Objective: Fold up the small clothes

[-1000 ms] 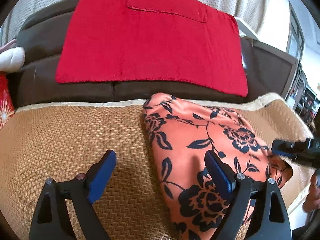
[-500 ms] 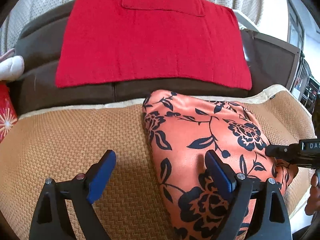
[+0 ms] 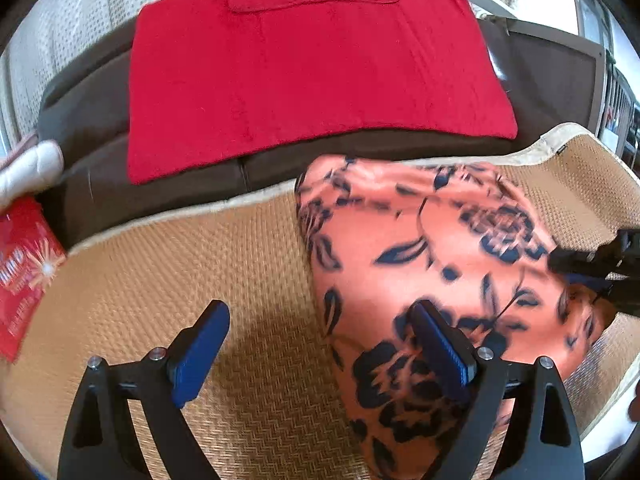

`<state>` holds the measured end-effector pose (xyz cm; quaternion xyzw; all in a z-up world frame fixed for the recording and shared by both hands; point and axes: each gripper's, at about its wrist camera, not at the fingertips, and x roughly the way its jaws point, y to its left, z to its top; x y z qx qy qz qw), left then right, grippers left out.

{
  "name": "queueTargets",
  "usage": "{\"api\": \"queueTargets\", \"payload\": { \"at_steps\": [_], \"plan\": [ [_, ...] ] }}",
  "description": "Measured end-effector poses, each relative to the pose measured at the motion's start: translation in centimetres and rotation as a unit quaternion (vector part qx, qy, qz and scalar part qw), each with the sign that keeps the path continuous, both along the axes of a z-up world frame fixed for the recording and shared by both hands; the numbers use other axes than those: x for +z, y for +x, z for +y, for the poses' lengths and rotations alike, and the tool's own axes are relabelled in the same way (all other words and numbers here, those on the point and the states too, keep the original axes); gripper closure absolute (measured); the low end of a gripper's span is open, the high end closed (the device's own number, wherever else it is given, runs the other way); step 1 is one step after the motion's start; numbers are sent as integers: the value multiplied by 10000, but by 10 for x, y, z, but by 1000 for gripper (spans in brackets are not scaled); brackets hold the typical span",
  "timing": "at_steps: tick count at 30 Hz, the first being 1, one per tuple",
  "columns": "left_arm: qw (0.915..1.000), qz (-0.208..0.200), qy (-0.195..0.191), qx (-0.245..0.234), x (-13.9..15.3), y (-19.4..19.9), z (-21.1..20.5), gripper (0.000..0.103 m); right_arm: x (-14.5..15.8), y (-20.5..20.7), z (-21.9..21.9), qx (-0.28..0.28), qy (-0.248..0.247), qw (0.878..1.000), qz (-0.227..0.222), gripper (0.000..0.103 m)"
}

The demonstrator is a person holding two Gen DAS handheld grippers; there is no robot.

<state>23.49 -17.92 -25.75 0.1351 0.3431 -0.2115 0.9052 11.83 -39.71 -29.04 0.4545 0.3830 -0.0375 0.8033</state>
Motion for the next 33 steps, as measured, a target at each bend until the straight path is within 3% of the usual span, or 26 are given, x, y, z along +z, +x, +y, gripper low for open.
{"api": "queueTargets", "payload": {
  "at_steps": [5, 7, 9, 14, 20, 24, 27, 33],
  "plan": [
    [9994, -119, 322, 80, 21, 7, -28, 10, -2, -4, -6, -93, 247, 9996, -31, 71],
    [9981, -48, 612, 103, 12, 11, -40, 10, -4, -9, -9, -129, 411, 9990, -76, 71],
    [9947, 299, 964, 174, -11, 20, -52, 10, -7, -12, -14, -103, 598, 9981, -126, 72],
    [9952, 442, 821, 307, -18, 25, -52, 10, -6, -24, -25, 20, 900, 9955, -299, 72],
    [9978, 112, 627, 187, 5, 20, -49, 10, 12, -43, -39, 0, 731, 9934, -887, 70],
    [9933, 521, 1008, 212, -24, 32, -54, 9, 3, -37, -34, 156, 700, 9962, -493, 71],
    [9943, 473, 941, 165, -23, 35, -54, 9, 0, -30, -28, 236, 613, 9974, -290, 70],
    [9971, 233, 727, 11, -1, 25, -36, 9, 15, -30, -17, 101, 473, 9968, -639, 70]
  ]
}}
